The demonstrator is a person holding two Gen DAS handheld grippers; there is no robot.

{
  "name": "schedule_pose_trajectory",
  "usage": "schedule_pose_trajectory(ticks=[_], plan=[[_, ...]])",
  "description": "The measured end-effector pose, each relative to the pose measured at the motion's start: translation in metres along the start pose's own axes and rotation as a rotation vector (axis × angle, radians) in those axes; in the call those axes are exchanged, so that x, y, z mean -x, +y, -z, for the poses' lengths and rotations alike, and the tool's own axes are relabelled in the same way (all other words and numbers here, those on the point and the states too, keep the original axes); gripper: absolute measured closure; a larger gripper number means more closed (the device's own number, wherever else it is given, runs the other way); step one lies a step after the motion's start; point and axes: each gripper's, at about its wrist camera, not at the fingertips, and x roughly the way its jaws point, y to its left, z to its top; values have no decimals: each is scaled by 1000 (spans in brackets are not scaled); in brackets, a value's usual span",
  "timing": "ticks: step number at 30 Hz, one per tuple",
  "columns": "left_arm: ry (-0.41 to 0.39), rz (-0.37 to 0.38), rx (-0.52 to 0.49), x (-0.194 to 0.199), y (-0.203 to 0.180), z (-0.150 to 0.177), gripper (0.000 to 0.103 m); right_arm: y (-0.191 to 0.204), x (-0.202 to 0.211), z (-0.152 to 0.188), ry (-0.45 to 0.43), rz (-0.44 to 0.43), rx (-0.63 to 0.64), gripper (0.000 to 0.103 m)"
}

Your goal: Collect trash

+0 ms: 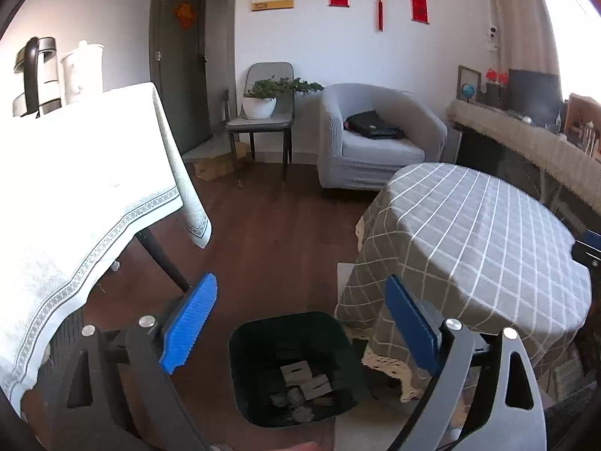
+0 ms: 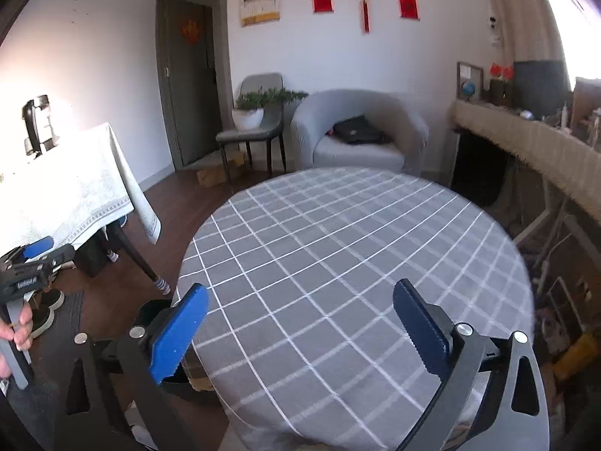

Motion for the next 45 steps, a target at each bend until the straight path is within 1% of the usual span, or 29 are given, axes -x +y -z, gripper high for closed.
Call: schedule_pose_trajectory(ticks=[4, 7, 9, 10, 12, 14, 16, 19, 25, 33, 45], plan=[[-33, 0, 30, 23, 1, -1, 9, -1, 26, 11, -9, 6, 51, 4], [-22, 0, 32, 33, 0, 4, 9, 1, 42, 22, -18, -1, 76, 4], [-15, 2, 13, 38, -4, 9, 9, -1, 48, 22, -27, 24, 77, 4], [-14, 1, 3, 40, -5, 12, 9, -1, 47, 22, -24, 22, 62, 4], [-9, 5, -10, 43, -8, 19, 9, -7, 48, 25, -20, -15, 23, 4], [-5, 9, -6, 44, -8, 24, 9, -9, 49, 25, -25, -5, 9, 4], [-13, 13, 0, 48, -7, 25, 9, -7, 54, 25, -51, -26, 12, 4], [-22, 7, 3, 51, -3, 27, 9, -3, 57, 26, -67, -42, 21, 4], [-19, 11, 21, 52, 2, 26, 9, 6, 56, 25, -63, -51, 59, 4], [-29, -1, -14, 53, -4, 28, 8, 12, 54, 25, -54, -61, 68, 4], [-30, -1, -11, 53, -6, 28, 8, 12, 54, 24, -54, -68, 54, 4]])
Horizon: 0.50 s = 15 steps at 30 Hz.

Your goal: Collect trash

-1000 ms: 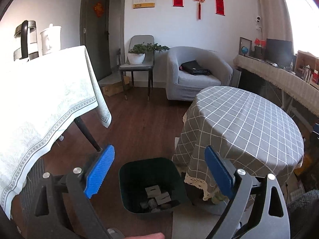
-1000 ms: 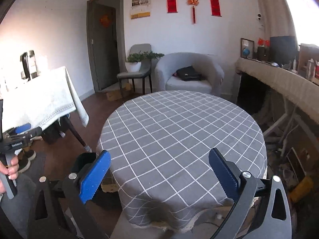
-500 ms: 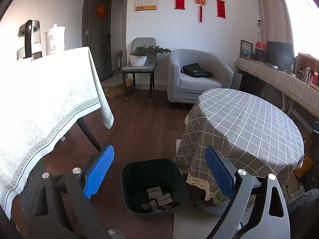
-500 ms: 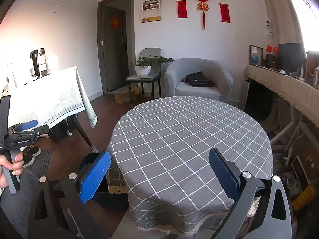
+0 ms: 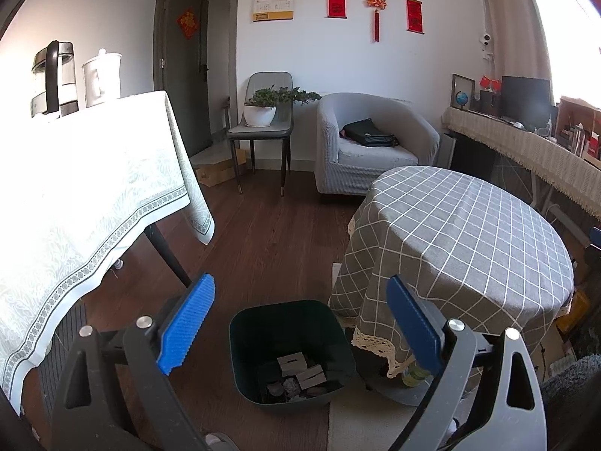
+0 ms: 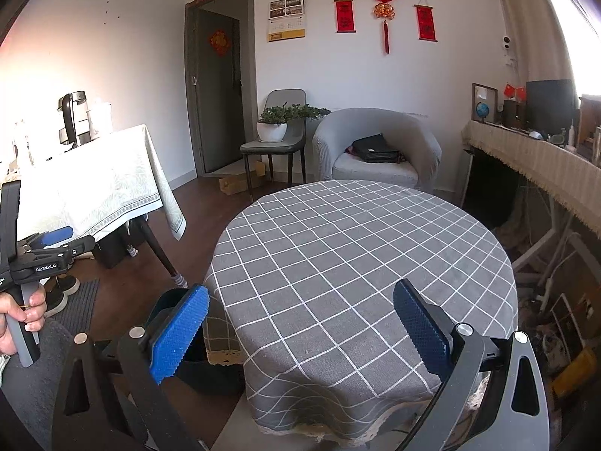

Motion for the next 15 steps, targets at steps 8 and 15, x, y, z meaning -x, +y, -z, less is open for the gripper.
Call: schedule_pose_trajectory(ticks=[8, 15], plan=[[3, -1, 7, 0, -1, 0, 8, 0, 0, 0, 1, 1, 3, 4], [6, 4, 15, -2, 0, -1, 8, -1, 0, 1, 3, 1, 3, 4]])
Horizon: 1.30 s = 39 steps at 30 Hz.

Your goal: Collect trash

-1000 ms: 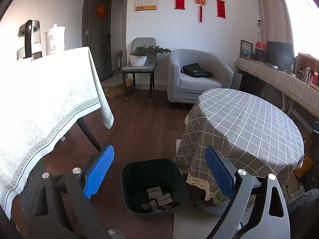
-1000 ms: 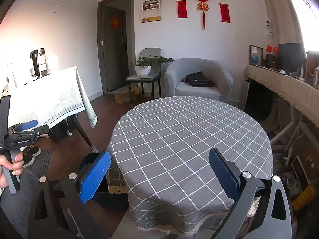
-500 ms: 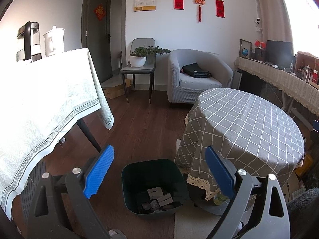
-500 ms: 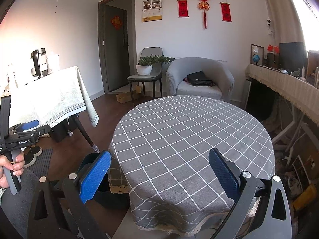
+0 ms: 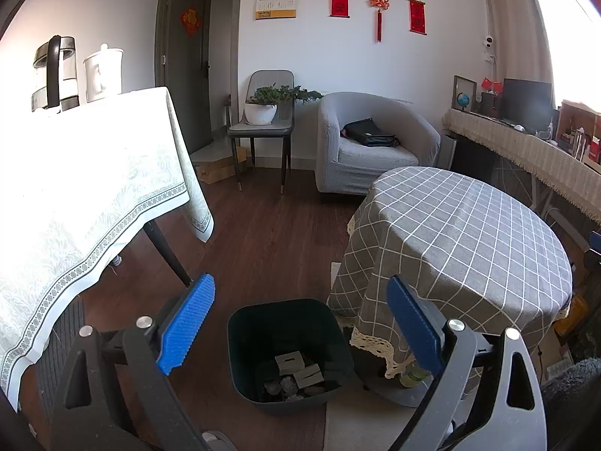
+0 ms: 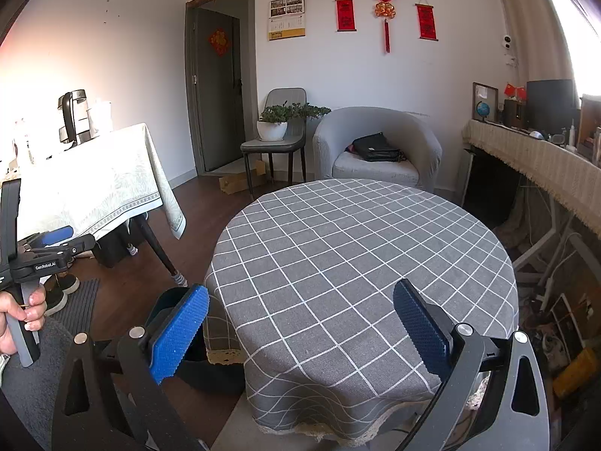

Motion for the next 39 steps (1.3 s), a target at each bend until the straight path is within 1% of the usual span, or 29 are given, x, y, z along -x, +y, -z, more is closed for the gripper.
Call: schedule_pose_trajectory(ticks=[39], plan=[[-1, 4, 1, 1, -3, 0, 8, 0, 1, 0, 3, 0, 3, 4]])
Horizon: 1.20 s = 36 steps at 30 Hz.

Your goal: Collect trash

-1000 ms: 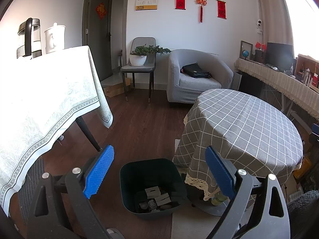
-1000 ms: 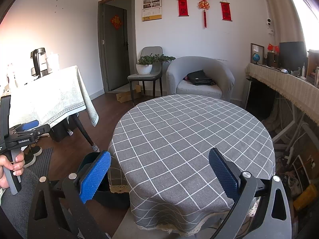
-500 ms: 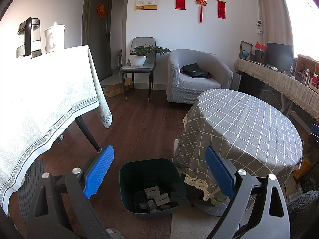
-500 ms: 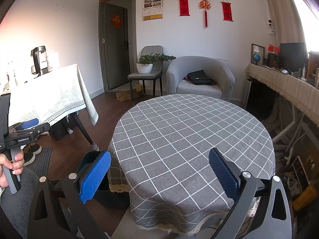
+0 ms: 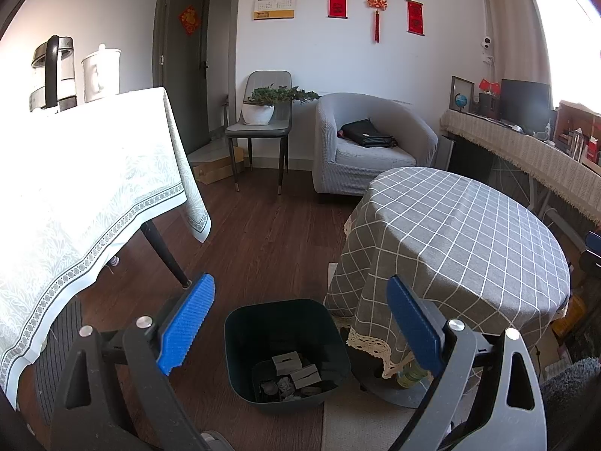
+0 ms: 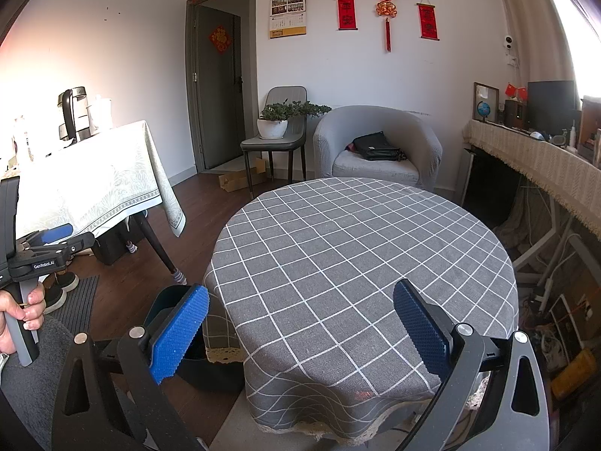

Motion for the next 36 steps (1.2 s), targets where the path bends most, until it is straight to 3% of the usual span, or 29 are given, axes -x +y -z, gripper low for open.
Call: schedule_pose_trajectory(ticks=[36], plan=[[8, -4, -30, -1, -2, 1, 6, -2, -1, 2, 3, -1, -4, 4]])
